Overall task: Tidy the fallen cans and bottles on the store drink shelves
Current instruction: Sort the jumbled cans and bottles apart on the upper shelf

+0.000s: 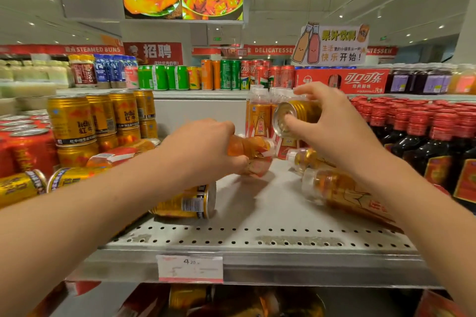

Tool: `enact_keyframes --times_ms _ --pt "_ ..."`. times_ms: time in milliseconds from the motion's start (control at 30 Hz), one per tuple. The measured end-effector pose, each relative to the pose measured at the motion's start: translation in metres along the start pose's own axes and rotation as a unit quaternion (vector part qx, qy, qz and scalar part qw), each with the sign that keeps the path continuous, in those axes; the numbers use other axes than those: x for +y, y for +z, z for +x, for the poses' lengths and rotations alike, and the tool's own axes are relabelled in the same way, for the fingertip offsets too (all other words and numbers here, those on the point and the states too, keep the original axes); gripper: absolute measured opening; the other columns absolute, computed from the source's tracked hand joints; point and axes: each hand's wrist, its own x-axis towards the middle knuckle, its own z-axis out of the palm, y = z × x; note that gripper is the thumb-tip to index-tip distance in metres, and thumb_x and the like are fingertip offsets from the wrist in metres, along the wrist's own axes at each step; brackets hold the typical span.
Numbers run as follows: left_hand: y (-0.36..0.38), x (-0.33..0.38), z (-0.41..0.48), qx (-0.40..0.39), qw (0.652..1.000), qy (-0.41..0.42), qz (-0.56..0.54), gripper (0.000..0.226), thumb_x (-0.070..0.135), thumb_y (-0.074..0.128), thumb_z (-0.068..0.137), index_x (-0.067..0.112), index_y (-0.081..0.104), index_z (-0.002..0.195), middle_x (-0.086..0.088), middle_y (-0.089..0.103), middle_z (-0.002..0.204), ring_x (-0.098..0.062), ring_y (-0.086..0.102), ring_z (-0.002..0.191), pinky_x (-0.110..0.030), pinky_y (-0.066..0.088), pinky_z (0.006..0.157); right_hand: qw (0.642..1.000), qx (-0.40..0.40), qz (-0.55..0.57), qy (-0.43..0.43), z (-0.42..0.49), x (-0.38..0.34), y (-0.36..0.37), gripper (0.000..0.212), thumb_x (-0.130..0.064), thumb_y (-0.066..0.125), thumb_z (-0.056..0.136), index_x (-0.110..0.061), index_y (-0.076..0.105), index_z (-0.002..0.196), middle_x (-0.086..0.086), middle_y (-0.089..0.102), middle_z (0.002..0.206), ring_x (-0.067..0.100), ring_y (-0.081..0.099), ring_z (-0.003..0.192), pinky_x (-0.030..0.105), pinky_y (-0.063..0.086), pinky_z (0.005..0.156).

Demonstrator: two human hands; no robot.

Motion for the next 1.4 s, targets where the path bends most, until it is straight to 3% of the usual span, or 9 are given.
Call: enact_keyframes --times_ms 133,233,500,700,867,967,1067,1200,1400 --pt "0.003 0.033 -0.021 0.027 0.998 -0.02 0.048 0.069 0.081 0.037 0.084 0.027 0.056 0.122 -0.003 0.059 0.101 -0.025 0.06 0.089 -0.035 0.051 0.072 1.0 0.0 0.018 -0.008 -0.002 0.004 -0.009 0.049 -0.041 0.071 0.085 -0.037 0.053 0.13 -0.004 0.052 0.125 0.021 0.055 0.113 0.047 0.054 0.094" --pt "0.012 0.066 -0.035 0.018 0.998 -0.042 0.038 0.067 0.074 0.041 0.091 0.019 0.048 0.129 -0.01 0.052 0.123 -0.032 0.061 0.106 -0.039 0.049 0.076 1.0 -0.005 0.027 -0.014 -0.012 0.006 -0.006 0.052 -0.042 0.071 0.084 -0.038 0.052 0.132 -0.008 0.051 0.131 0.019 0.051 0.12 0.047 0.05 0.099" --pt "0.039 0.105 -0.041 -0.043 0.988 -0.057 -0.136 0.072 0.065 0.047 0.093 0.023 0.029 0.148 -0.005 0.037 0.143 -0.029 0.055 0.118 -0.036 0.041 0.076 0.997 -0.005 0.053 -0.048 -0.023 0.007 -0.008 0.05 -0.042 0.072 0.083 -0.04 0.053 0.129 -0.009 0.053 0.128 0.006 0.053 0.107 0.013 0.038 0.078" --pt "0.039 0.1 -0.034 -0.096 0.949 -0.058 -0.294 0.073 0.074 0.05 0.089 0.027 0.04 0.144 0.0 0.041 0.142 -0.016 0.05 0.112 -0.032 0.041 0.084 0.996 -0.009 0.063 -0.056 -0.027 0.006 -0.01 0.045 -0.038 0.072 0.086 -0.038 0.055 0.127 -0.009 0.053 0.128 0.003 0.051 0.107 0.008 0.034 0.075" --pt "0.032 0.068 -0.045 0.031 0.964 0.01 -0.265 0.051 0.062 0.055 0.094 0.03 0.054 0.134 0.012 0.061 0.124 -0.006 0.061 0.102 -0.021 0.047 0.076 0.995 -0.023 0.088 -0.05 -0.028 0.004 -0.006 0.043 -0.037 0.071 0.087 -0.039 0.056 0.126 -0.012 0.054 0.124 -0.008 0.05 0.101 0.001 0.037 0.068" --pt "0.021 0.038 -0.04 0.106 0.955 0.006 -0.277 0.058 0.057 0.063 0.091 0.034 0.046 0.142 0.016 0.058 0.119 -0.004 0.06 0.103 -0.019 0.048 0.079 0.992 -0.024 0.112 -0.045 -0.026 0.001 0.001 0.043 -0.037 0.072 0.087 -0.039 0.056 0.127 -0.013 0.055 0.123 -0.006 0.052 0.105 0.006 0.037 0.07" --pt "0.012 0.014 -0.028 0.058 0.964 0.041 -0.257 0.084 0.057 0.07 0.086 0.042 0.023 0.155 0.015 0.046 0.143 -0.003 0.05 0.121 -0.026 0.049 0.097 0.99 -0.036 0.128 -0.052 -0.021 -0.012 0.014 0.046 -0.037 0.072 0.086 -0.037 0.056 0.13 -0.013 0.055 0.127 0.002 0.053 0.112 0.011 0.042 0.078" --pt "0.005 -0.019 -0.017 -0.002 0.965 0.103 -0.243 0.091 0.047 0.076 0.087 0.043 0.018 0.157 0.021 0.043 0.147 0.013 0.042 0.115 0.003 0.035 0.087 0.987 -0.074 0.128 -0.066 -0.012 -0.03 0.036 0.047 -0.039 0.073 0.085 -0.039 0.056 0.129 -0.01 0.057 0.128 0.008 0.054 0.117 0.034 0.051 0.094" --pt "-0.015 -0.109 -0.008 -0.056 0.986 0.045 -0.152 0.06 0.051 0.064 0.095 0.038 0.041 0.149 0.008 0.056 0.14 -0.012 0.058 0.119 -0.031 0.05 0.099 0.985 -0.159 0.01 -0.065 0.011 -0.04 0.073 0.034 -0.051 0.07 0.083 -0.043 0.062 0.115 -0.015 0.062 0.12 0.001 0.057 0.103 0.021 0.044 0.077"
